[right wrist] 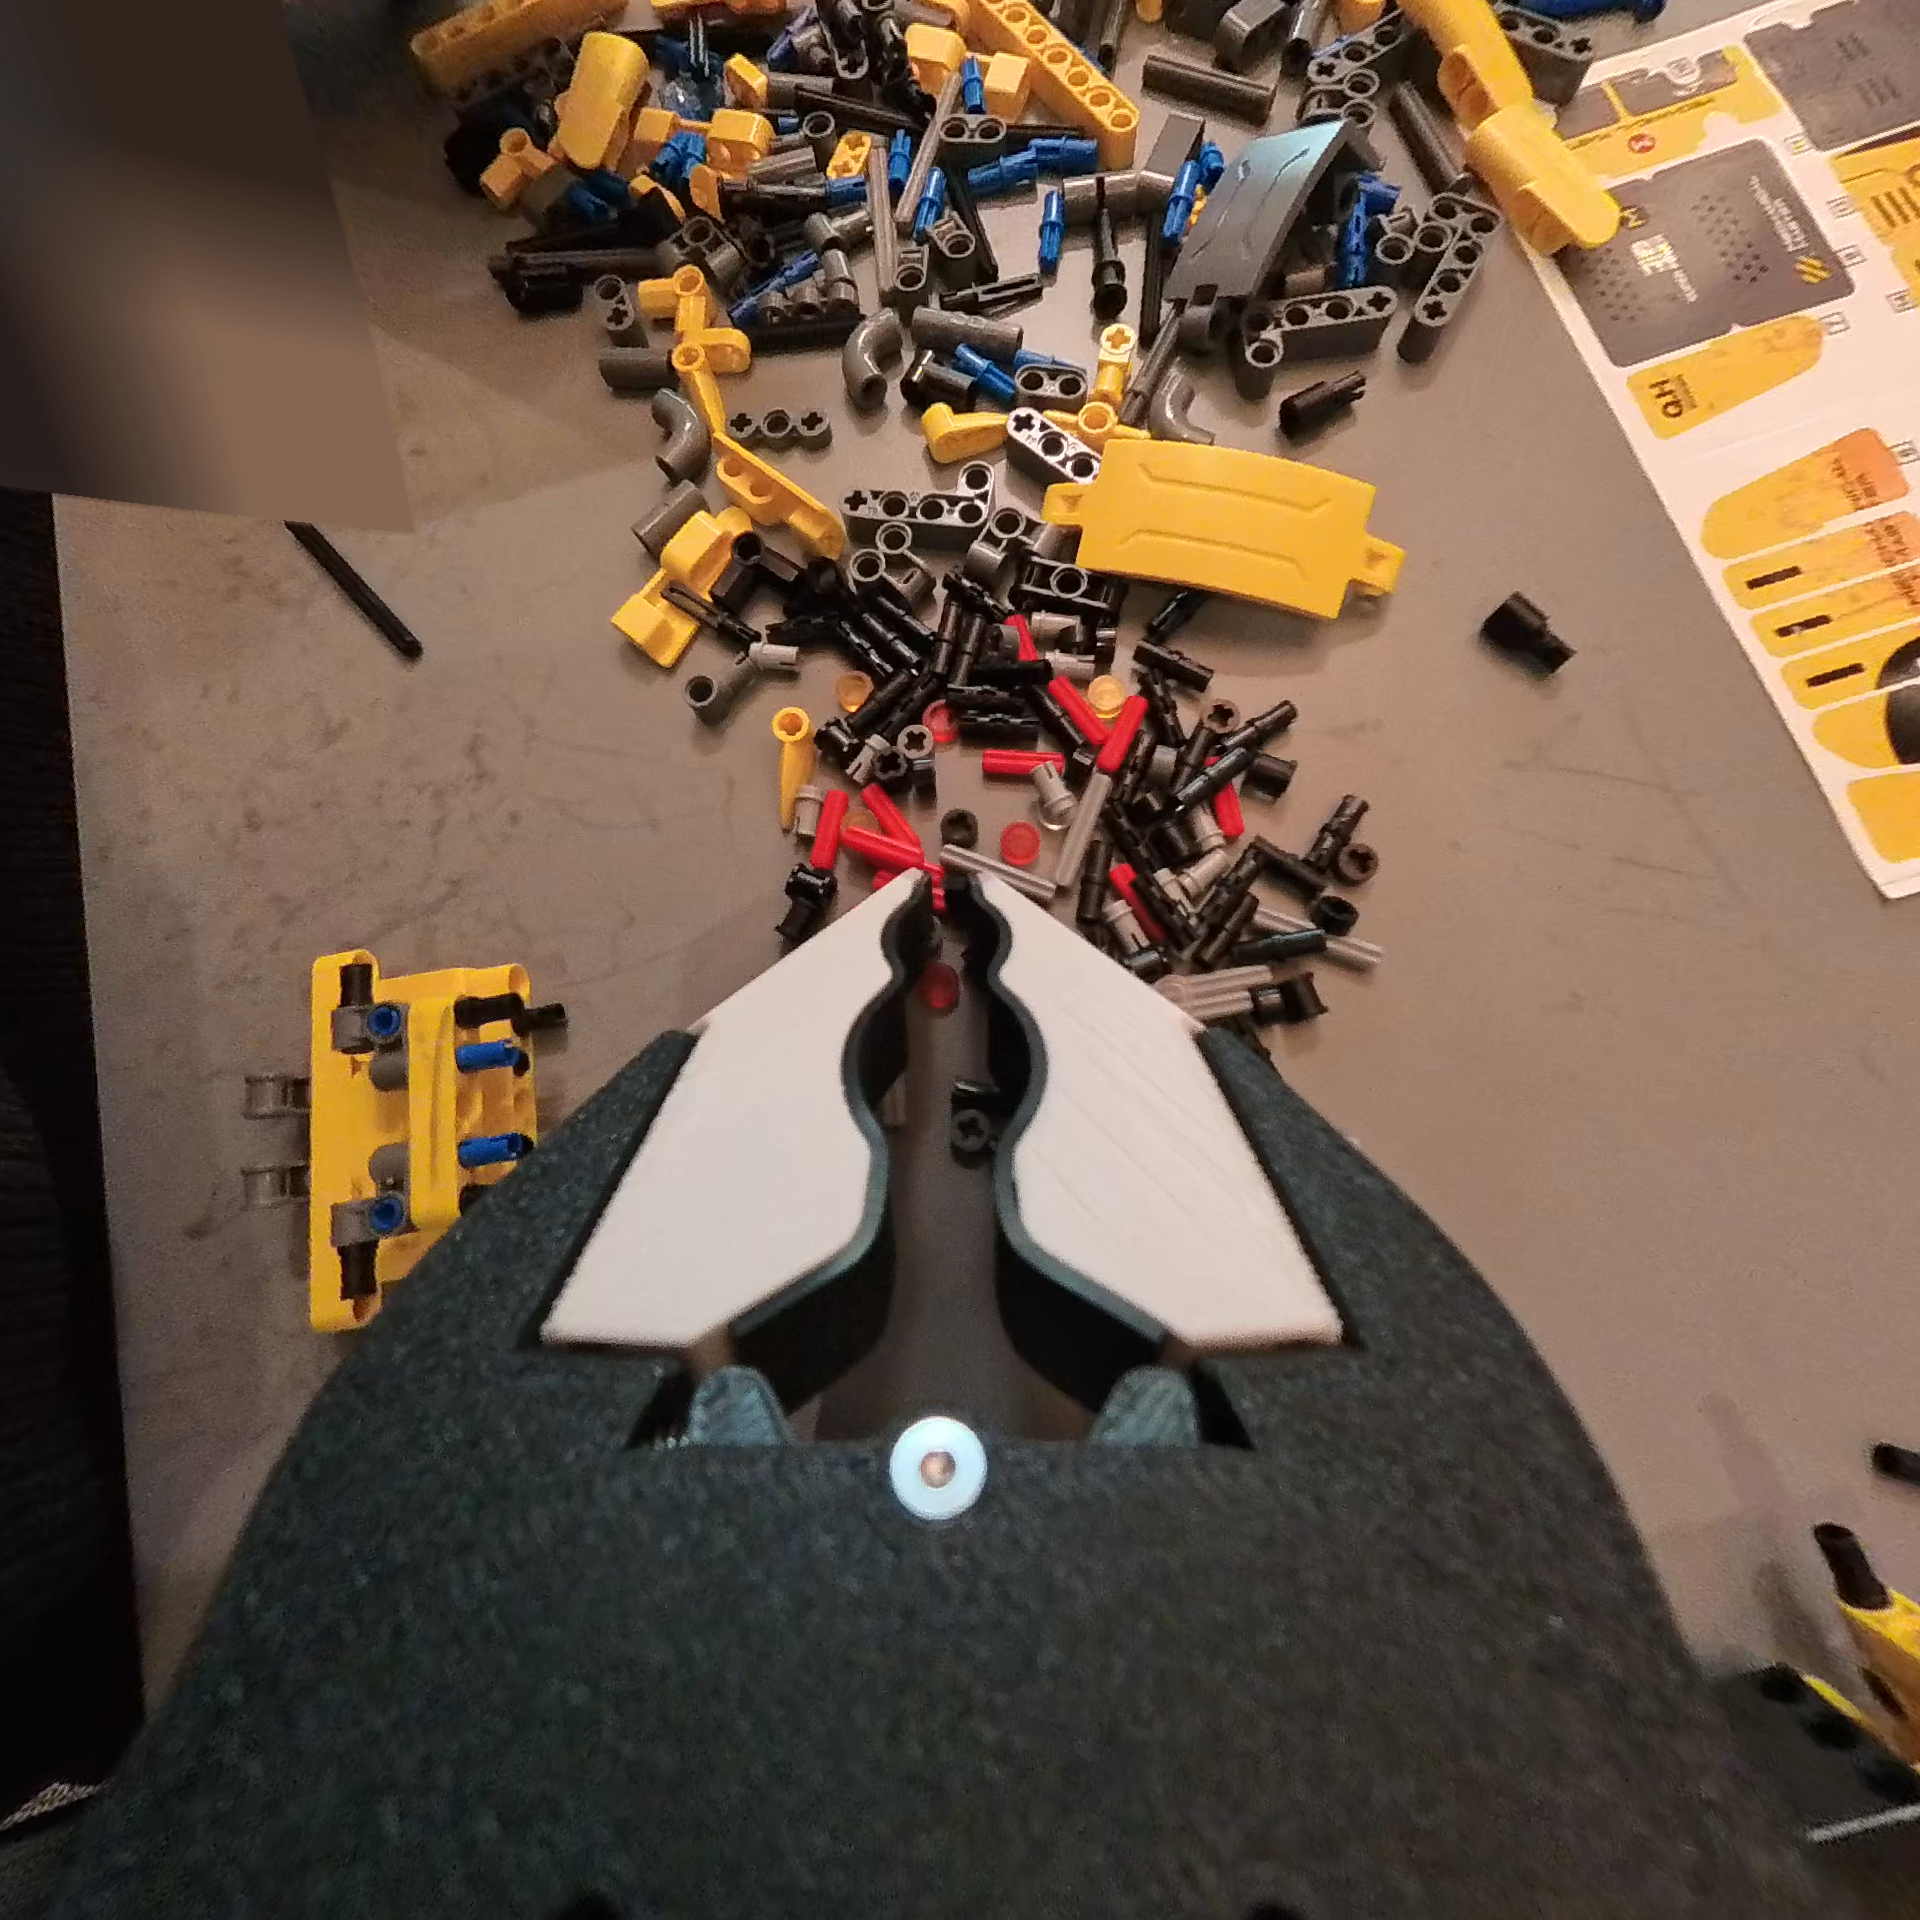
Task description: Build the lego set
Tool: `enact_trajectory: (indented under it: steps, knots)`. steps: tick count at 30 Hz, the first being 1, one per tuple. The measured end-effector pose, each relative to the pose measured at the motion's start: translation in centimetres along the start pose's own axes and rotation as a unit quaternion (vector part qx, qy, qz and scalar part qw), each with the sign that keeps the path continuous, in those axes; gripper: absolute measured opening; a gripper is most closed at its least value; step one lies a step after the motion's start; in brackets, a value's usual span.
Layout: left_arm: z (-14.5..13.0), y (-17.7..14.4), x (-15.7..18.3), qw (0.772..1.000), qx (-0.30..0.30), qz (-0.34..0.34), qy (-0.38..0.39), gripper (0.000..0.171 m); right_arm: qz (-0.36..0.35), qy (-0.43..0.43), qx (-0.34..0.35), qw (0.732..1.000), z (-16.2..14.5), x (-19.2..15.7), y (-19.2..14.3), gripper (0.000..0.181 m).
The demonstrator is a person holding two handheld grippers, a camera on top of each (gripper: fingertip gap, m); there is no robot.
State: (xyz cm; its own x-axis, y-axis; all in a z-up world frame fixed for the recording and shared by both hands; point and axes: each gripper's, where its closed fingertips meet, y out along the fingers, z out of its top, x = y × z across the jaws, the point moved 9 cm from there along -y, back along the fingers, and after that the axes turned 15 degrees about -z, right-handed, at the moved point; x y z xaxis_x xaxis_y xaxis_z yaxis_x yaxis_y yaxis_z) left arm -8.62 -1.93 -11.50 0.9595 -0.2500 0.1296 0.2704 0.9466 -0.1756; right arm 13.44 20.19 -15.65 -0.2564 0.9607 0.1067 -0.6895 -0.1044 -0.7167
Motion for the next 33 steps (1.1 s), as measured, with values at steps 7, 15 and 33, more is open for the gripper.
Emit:
enact_trajectory:
  steps: [7,15,33]
  knots:
    - [0.0,0.0,0.0,1.000,0.000,0.000,0.000,0.009,0.001,0.000,0.002,1.000,0.0,0.0,0.0,0.004]
    - [0.0,0.0,0.0,1.000,-0.001,0.000,0.001,0.009,-0.002,-0.001,0.007,1.000,0.1,0.0,0.0,0.004]
    - [0.2,-0.3,-0.1,1.000,0.021,-0.011,-0.015,0.009,0.074,-0.058,0.068,0.993,2.1,-3.8,-0.2,0.004]
